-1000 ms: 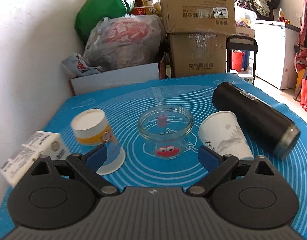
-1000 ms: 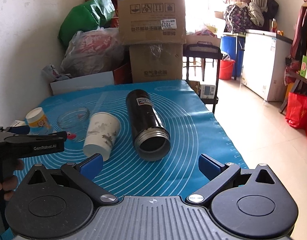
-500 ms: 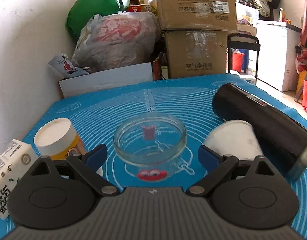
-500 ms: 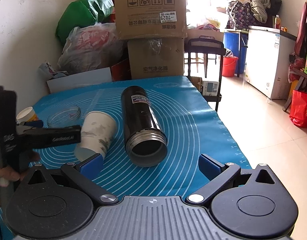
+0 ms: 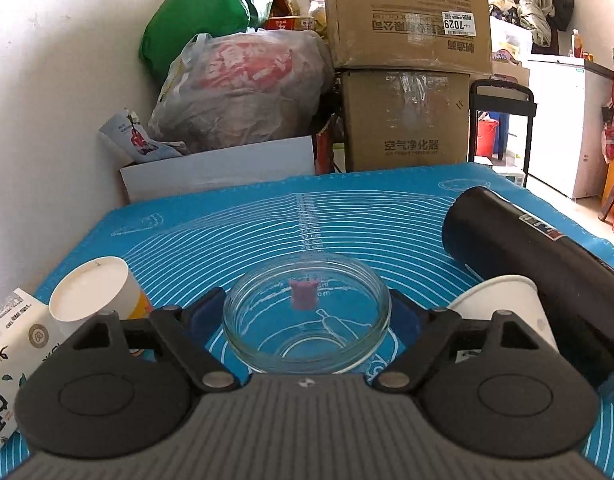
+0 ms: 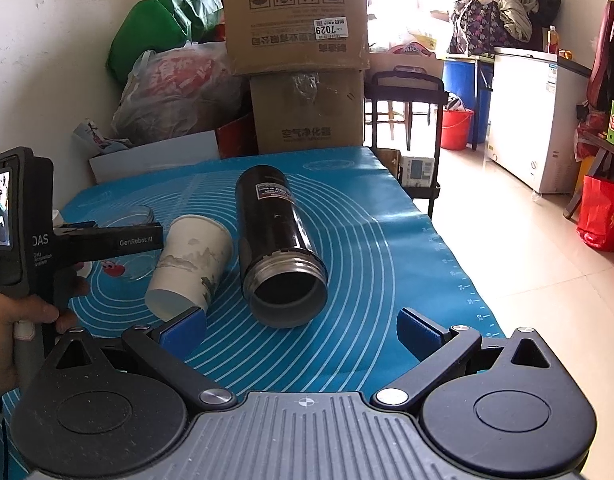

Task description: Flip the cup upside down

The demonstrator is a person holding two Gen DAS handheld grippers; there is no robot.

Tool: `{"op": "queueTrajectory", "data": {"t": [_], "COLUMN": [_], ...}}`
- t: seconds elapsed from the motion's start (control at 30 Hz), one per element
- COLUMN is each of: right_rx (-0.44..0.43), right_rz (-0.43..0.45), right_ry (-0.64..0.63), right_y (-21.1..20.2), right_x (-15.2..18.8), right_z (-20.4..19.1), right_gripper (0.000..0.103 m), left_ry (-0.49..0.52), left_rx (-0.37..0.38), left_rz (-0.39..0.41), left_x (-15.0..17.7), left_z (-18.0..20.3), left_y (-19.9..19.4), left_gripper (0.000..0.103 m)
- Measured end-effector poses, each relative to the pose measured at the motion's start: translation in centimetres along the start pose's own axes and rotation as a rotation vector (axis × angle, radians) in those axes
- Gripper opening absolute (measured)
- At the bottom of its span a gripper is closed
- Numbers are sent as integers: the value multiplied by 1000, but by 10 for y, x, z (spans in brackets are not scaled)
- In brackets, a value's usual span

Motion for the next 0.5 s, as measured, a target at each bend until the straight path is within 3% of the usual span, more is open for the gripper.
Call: {"op": "queueTrajectory", "data": {"t": [0.13,0.5], "right_rx": [0,3], "right_rz": [4,23], "right_ry": [-4,-6], "right_y": [-1,-19], "right_x": [0,-1], "right_z": [-1,1], "right_gripper": [103,103], "left_ry": [-31,19], "left_rx": [7,42], "left_rz": [-9,8], "left_x": [-1,7], "left_z": [-3,-1], "left_y": [-4,-51], "left_gripper": [85,85]}}
Point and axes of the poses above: each gripper's, at about its wrist camera, not at the fingertips, and y roughly the way its jaws point, z to its right, x to its underside, the point moved 5 cm from there along y, roughly the way its jaws point, and after that the axes turned 5 degrees about -z, right-handed, at the moved point
